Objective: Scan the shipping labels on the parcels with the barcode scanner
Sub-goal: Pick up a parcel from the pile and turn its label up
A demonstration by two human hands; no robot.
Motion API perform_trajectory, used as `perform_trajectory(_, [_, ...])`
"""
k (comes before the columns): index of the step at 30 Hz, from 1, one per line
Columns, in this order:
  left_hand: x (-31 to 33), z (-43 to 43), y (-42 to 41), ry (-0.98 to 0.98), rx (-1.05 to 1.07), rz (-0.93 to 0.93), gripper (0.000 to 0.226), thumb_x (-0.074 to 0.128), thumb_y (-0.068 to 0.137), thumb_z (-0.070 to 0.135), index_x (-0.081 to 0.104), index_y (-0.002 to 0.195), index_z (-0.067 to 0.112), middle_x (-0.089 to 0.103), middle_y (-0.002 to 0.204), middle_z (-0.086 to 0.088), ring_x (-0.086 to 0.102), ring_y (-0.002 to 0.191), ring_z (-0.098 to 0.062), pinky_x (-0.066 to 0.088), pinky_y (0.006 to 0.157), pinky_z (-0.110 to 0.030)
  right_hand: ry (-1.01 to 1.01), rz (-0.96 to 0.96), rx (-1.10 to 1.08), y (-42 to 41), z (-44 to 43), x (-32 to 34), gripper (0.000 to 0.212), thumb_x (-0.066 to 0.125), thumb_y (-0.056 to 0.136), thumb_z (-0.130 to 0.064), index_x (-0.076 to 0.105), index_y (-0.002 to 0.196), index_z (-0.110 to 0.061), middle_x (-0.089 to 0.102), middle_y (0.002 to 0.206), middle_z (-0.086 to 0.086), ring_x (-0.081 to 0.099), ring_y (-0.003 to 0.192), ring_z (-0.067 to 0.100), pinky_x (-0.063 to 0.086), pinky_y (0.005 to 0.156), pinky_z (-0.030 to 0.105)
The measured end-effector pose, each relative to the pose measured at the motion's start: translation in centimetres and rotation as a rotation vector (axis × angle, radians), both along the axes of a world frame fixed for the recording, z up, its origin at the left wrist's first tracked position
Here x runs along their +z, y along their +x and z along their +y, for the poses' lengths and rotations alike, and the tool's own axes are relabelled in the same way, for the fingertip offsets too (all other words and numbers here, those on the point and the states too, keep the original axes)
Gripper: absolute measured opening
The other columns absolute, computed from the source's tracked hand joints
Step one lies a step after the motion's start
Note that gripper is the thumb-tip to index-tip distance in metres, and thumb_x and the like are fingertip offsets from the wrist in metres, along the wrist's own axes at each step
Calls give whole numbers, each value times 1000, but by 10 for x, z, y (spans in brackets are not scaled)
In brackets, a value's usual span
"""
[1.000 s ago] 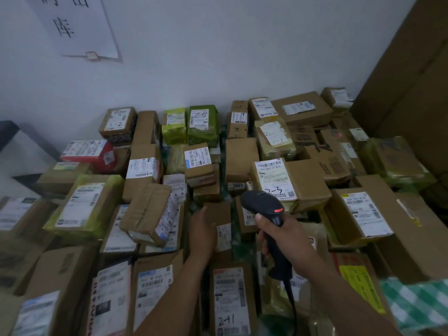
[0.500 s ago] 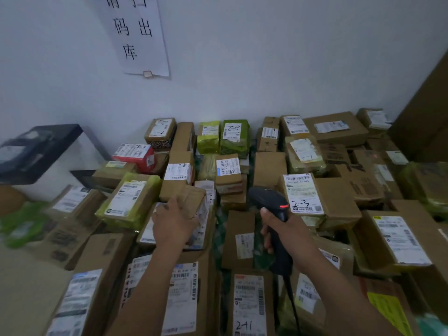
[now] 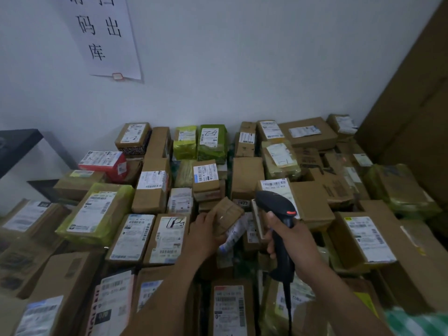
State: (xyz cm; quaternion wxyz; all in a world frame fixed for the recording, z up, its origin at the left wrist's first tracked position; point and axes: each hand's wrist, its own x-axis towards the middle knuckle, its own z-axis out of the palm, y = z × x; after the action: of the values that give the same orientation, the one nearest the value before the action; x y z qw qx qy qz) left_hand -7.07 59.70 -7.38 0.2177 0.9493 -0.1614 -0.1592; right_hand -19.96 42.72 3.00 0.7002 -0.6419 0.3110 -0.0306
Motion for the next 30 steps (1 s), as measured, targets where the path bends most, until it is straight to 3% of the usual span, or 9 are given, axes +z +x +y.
perform_trajectory(3, [3,-2,17,12,-39,50,78,67,87,42,27,152,24,38,150,-10,45,131,-28,42,106,-40,-34,15,8,-2,-1,-1,37,61,92,-32,61,77,2,60,62,13,55,43,19,49,42,25])
perform_trajectory(7, [14,6,37,-4,-116,137,65,73,86,29,44,144,17,48,143,-9,49,127,-26,40,104,-36,-46,47,14,-2,-3,-3,39,62,90,-36,63,77,1,63,67,15,57,47,19,50,46,27])
perform_trajectory(11, [10,14,42,34,-240,155,65,76,84,25,48,143,20,48,143,-8,46,130,-26,35,103,-28,-27,81,8,0,-3,-4,39,62,91,-35,63,82,3,62,61,11,56,45,18,49,43,23])
perform_trajectory(15, [-5,7,38,-44,-197,58,69,79,80,21,50,142,23,34,150,-8,39,136,-30,33,111,-36,-26,103,-12,3,-2,-6,39,63,91,-34,64,84,5,63,60,7,56,43,18,49,42,23])
perform_trajectory(18, [-14,5,35,-64,-171,-72,79,79,78,21,42,147,21,26,153,-8,32,140,-28,32,112,-35,-28,97,-23,3,-4,-7,35,63,91,-32,64,83,2,64,63,8,57,44,17,49,43,24])
perform_trajectory(21, [-19,7,31,-44,-133,-109,102,81,77,30,17,156,25,12,153,-5,22,141,-24,29,114,-34,-26,87,-23,3,-7,-8,31,62,92,-31,64,86,-1,65,64,7,57,46,18,50,45,26])
perform_trajectory(25, [-25,8,27,87,-175,-19,119,81,73,47,1,157,23,5,150,-6,12,141,-26,24,117,-40,-33,103,-7,2,-5,-11,34,61,92,-32,63,91,2,64,65,6,58,47,17,50,46,25])
perform_trajectory(27, [-25,10,25,123,-201,35,112,79,73,50,10,157,21,9,147,-5,16,139,-24,26,115,-38,-28,108,-4,3,-3,-11,37,62,92,-32,62,92,5,64,65,7,57,47,18,50,45,25])
perform_trajectory(30, [-24,13,21,63,-232,-63,84,76,79,35,31,148,24,19,146,-3,26,134,-20,30,109,-32,-31,115,11,5,-1,-14,35,62,92,-31,62,93,5,63,66,8,57,47,19,50,44,25])
